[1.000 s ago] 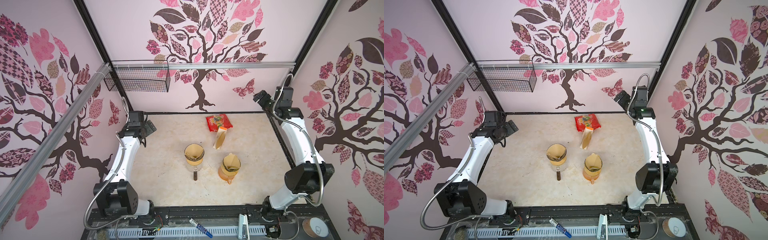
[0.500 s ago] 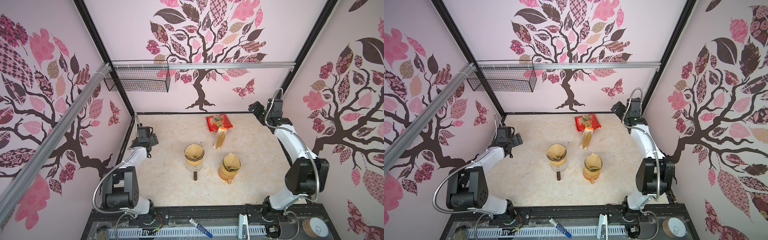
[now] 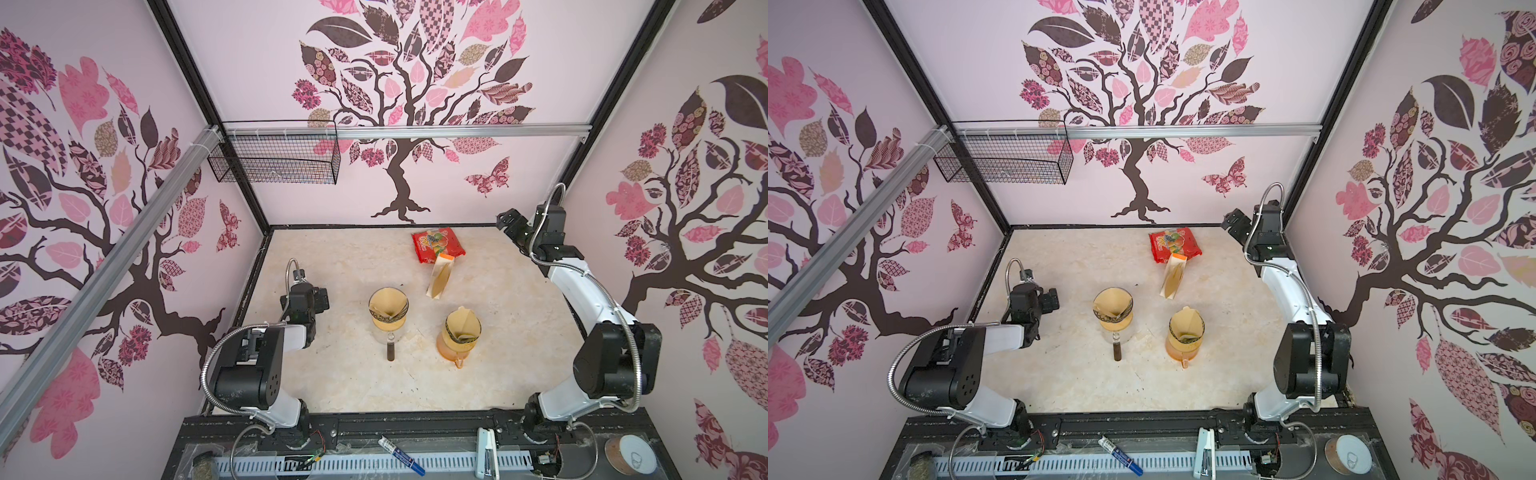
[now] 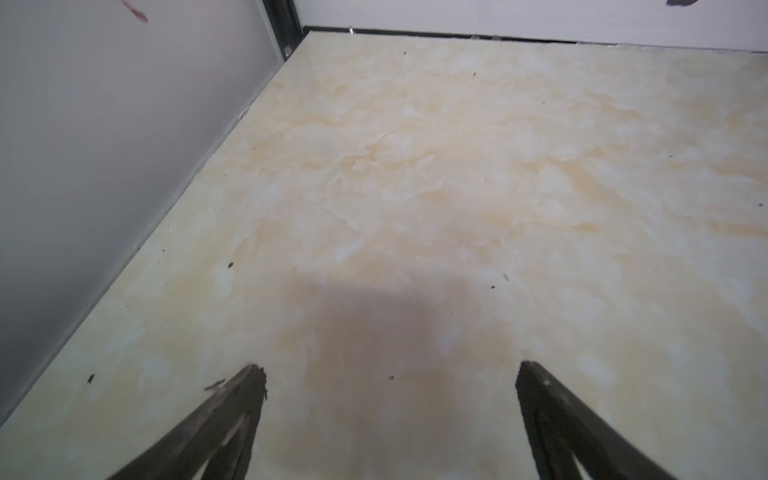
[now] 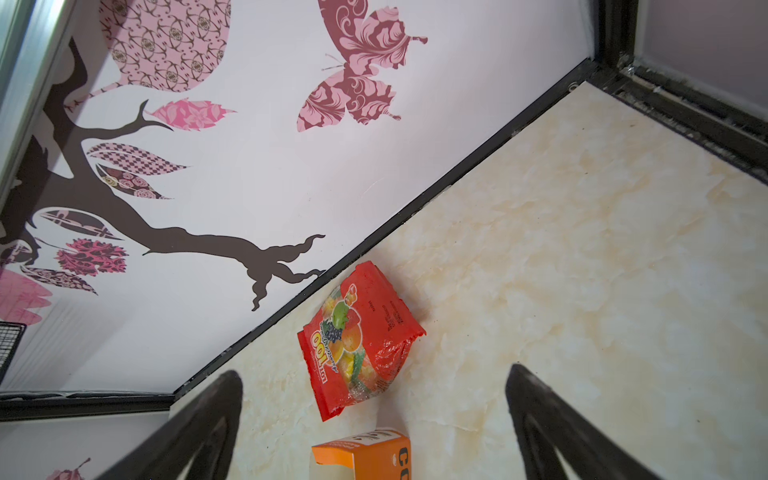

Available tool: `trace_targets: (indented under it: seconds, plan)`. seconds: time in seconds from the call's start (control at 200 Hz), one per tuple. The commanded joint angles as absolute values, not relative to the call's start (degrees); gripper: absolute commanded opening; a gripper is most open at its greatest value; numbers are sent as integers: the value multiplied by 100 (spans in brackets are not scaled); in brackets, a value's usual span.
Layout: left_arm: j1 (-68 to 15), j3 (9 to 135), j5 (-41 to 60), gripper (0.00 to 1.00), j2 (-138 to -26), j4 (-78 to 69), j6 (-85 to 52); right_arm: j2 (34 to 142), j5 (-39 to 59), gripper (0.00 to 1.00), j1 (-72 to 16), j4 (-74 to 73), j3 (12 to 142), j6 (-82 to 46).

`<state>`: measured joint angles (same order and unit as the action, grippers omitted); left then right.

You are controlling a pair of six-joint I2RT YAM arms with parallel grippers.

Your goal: Place the coffee filter in the dripper

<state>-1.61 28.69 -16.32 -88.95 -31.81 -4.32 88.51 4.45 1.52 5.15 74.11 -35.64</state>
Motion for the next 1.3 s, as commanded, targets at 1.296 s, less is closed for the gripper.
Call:
trace_targets:
  seconds: [1.296]
  plan:
    - [-182,2819,-1747,97,-8851,-3929,-237,8505,735,100,399,-6322,1588,-541]
